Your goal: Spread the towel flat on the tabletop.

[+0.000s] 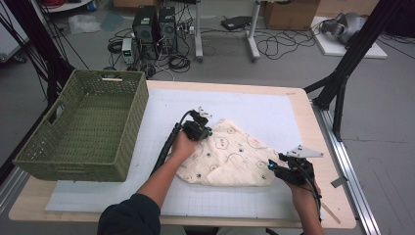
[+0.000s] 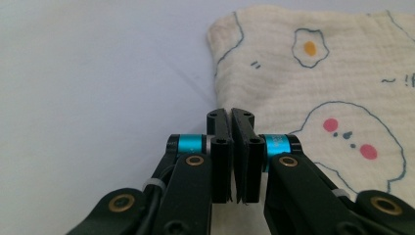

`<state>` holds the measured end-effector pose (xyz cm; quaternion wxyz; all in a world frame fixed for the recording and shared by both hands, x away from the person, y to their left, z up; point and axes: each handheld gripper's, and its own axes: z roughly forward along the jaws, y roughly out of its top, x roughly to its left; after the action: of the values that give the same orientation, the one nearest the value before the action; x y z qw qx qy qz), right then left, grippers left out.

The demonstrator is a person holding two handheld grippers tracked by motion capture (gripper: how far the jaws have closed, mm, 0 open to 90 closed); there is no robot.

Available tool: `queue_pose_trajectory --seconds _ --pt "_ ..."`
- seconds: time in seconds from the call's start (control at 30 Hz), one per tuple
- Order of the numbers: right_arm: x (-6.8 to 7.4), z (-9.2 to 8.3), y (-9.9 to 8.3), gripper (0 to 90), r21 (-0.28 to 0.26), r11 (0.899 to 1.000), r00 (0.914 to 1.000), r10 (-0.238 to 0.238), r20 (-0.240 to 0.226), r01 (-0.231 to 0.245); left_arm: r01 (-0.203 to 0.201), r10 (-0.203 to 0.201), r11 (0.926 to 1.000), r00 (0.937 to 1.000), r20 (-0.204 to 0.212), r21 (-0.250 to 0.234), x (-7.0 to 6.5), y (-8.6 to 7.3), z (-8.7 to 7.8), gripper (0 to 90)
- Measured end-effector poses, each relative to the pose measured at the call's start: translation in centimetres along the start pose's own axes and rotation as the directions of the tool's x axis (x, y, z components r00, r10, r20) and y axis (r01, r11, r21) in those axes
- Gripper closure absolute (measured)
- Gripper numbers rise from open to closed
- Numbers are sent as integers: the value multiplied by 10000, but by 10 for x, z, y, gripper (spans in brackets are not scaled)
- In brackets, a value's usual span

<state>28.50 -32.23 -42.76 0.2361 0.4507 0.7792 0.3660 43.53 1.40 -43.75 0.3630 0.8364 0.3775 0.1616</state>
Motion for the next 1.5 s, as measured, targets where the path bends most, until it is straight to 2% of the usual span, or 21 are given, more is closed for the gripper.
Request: queue_pose_trajectory --seconds 0.07,0.13,0.2,0.27,0.37,0.4,0.43,0.47,0.53,0.6,0.7,0.77,0.87,1.0,1.07,1.1,1.13,1.17,1.2,1.3,1.5 --pt "0 0 0 504 22 10000 10000 26 9 -26 484 -488 9987 9984 -301 -130 11 -3 -6 862" --pt "1 1 0 504 81 10000 10000 27 -24 -27 939 -955 9953 9922 -799 -232 24 -8 -13 862" --pt "2 2 1 504 70 10000 10000 -34 -35 34 1423 -1461 9891 9803 -1326 -377 37 -14 -20 862" --pt "3 3 1 501 78 9999 10000 -64 -28 64 1801 -1852 9827 9619 -2013 -434 48 -20 -27 862" --pt "5 5 3 497 96 9999 9999 -126 -45 127 2072 -2193 9756 9369 -2722 -728 56 -25 -36 861" --pt "6 6 3 496 91 9999 9999 -126 -57 127 2164 -2296 9732 9312 -2831 -777 57 -27 -38 860" --pt "7 7 4 494 92 9999 9999 -79 -97 80 2268 -2401 9707 9295 -2799 -794 58 -29 -38 856" --pt "7 8 4 492 63 10000 9999 -77 -123 78 2308 -2423 9702 9309 -2732 -739 59 -31 -39 841" --pt "10 10 7 485 -80 10000 9996 6 -269 -8 2513 -2658 9639 9262 -2674 -878 60 -34 -41 736" --pt "14 14 11 474 -234 9996 9984 159 -539 -172 2638 -2785 9602 9284 -2460 -918 61 -36 -45 640" --pt "24 23 20 462 -282 9994 9952 174 -965 -202 2531 -2622 9649 9424 -2076 -697 61 -39 -50 547" --pt "31 32 29 451 -325 9994 9918 88 -1277 -130 2530 -2649 9638 9446 -1936 -842 60 -41 -55 532" --pt "46 49 41 449 -302 9995 9844 5 -1762 -59 2587 -2716 9617 9437 -1888 -908 60 -45 -59 532" --pt "75 75 51 512 55 9971 9730 -724 -2190 754 2678 -2806 9590 9432 -1776 -930 61 -50 -63 531" --pt "79 86 50 646 417 9923 9669 -1042 -2329 1170 2632 -2745 9608 9469 -1675 -871 61 -52 -64 532" --pt "80 88 49 683 473 9902 9643 -1167 -2376 1315 2636 -2752 9605 9473 -1640 -892 60 -52 -64 531" --pt "79 87 49 788 465 9904 9617 -1145 -2491 1300 2619 -2740 9606 9479 -1622 -926 60 -53 -65 531" --pt "78 85 49 846 473 9886 9591 -1268 -2531 1432 2565 -2696 9615 9501 -1572 -984 59 -54 -66 531" --pt "77 83 49 869 518 9854 9569 -1444 -2520 1623 2563 -2691 9617 9505 -1556 -975 58 -54 -66 531" --pt "71 77 46 877 647 9792 9528 -1705 -2513 1922 2506 -2621 9636 9538 -1467 -926 56 -57 -67 531" --pt "48 62 38 876 802 9751 9642 -1892 -1855 2068 2410 -2513 9657 9610 -1152 -963 52 -64 -73 518"
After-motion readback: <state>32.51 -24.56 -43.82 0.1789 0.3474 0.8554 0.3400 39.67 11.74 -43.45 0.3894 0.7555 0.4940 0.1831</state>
